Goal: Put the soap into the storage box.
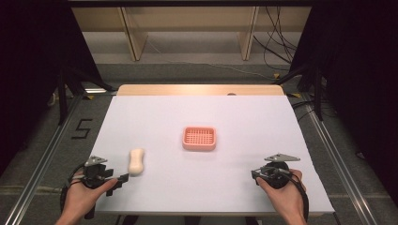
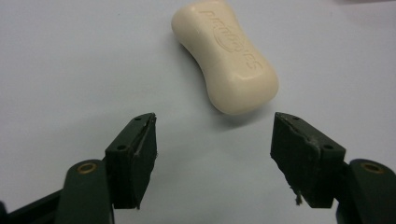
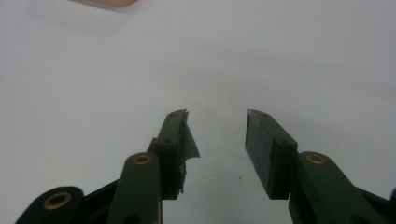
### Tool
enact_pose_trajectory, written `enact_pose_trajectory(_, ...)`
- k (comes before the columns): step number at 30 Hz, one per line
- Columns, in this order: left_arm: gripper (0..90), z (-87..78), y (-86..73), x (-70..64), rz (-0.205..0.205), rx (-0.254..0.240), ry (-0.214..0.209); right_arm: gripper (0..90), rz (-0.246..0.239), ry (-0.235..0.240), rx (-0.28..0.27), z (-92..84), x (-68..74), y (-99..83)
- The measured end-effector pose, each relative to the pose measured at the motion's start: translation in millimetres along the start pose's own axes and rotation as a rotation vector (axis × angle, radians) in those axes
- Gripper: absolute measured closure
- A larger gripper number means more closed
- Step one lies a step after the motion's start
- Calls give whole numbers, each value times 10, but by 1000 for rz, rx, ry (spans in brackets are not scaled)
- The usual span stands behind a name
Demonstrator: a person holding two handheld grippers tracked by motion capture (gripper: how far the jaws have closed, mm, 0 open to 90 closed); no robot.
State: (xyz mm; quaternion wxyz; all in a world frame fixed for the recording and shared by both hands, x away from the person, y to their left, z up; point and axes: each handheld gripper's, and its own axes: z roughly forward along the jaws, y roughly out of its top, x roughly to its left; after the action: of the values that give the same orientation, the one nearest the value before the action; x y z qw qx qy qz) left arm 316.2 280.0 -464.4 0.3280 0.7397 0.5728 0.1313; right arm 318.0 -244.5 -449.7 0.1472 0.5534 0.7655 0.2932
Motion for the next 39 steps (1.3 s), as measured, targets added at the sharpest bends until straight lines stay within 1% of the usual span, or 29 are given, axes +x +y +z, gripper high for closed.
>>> enact_pose_trajectory(3,316,12,75,16,-12,4,4,589,12,-10,-1,3,3,3)
enact_pose_trajectory(4,316,18,109,23,-17,9,2,588,35,2,9,-9,21,2)
enact_pose_trajectory(6,316,25,178,45,-31,12,-1,586,29,-4,6,-3,9,7)
enact_pose_trajectory(7,316,32,209,53,-44,12,-5,586,6,-8,-3,0,-16,9)
enact_pose_trajectory(8,316,31,240,72,-48,29,-6,587,8,-12,-4,-3,-18,9)
enact_pose_trajectory(9,317,38,270,89,-62,38,-17,586,10,-13,-5,-4,-19,9)
enact_pose_trajectory(10,318,44,302,96,-82,47,-23,586,3,-27,-5,-6,-25,11)
enact_pose_trajectory(11,318,55,339,111,-84,53,-28,586,1,-29,-7,-11,-28,13)
enact_pose_trajectory(12,318,69,371,96,-108,47,-21,586,2,-18,-14,-14,-25,16)
enact_pose_trajectory(13,318,81,413,99,-98,49,-14,586,4,-19,-8,-15,-24,15)
enact_pose_trajectory(16,324,148,523,71,-129,56,-5,586,-2,-9,-19,-15,-28,12)
enact_pose_trajectory(17,324,169,557,64,-127,68,-2,586,-1,-7,-19,-17,-28,13)
enact_pose_trajectory(18,324,194,590,51,-122,71,0,586,-28,-8,-37,-5,-51,16)
enact_pose_trajectory(19,324,201,620,43,-115,99,5,586,-32,-9,-43,-5,-54,18)
enact_pose_trajectory(21,323,240,682,19,-117,122,7,586,2,-19,-35,-9,-26,18)
enact_pose_trajectory(22,323,264,720,5,-113,133,5,586,27,-22,-18,-15,-9,16)
enact_pose_trajectory(23,323,285,750,-7,-117,137,9,586,21,-9,-18,-19,-9,15)
enact_pose_trajectory(24,323,302,773,-22,-120,139,20,585,17,-9,-12,-18,-7,12)
enact_pose_trajectory(26,319,345,819,-32,-102,176,33,584,11,-6,-19,-10,-5,13)
enact_pose_trajectory(27,319,362,840,-28,-96,196,20,584,12,-2,-21,-12,-1,15)
enact_pose_trajectory(28,318,382,854,-30,-91,204,27,583,-6,-2,-24,-11,-16,18)
enact_pose_trajectory(30,300,418,884,-41,-77,236,41,582,-18,-7,-25,-6,-25,15)
enact_pose_trajectory(31,295,435,898,-42,-84,250,34,581,-6,1,-16,-1,-21,13)
enact_pose_trajectory(32,295,450,911,-64,-111,254,37,581,-11,14,-20,13,-33,10)
enact_pose_trajectory(33,294,467,920,-63,-112,266,30,581,-10,-2,-14,9,-26,9)
enact_pose_trajectory(34,290,489,926,-73,-120,279,36,580,-8,-1,-11,11,-22,9)
enact_pose_trajectory(35,286,505,931,-78,-107,296,44,580,-1,-1,-11,8,-14,12)
enact_pose_trajectory(36,286,523,934,-86,-104,303,54,581,-15,-1,-19,9,-23,13)
enact_pose_trajectory(39,286,568,946,-95,-89,335,66,581,-10,3,-23,8,-20,15)
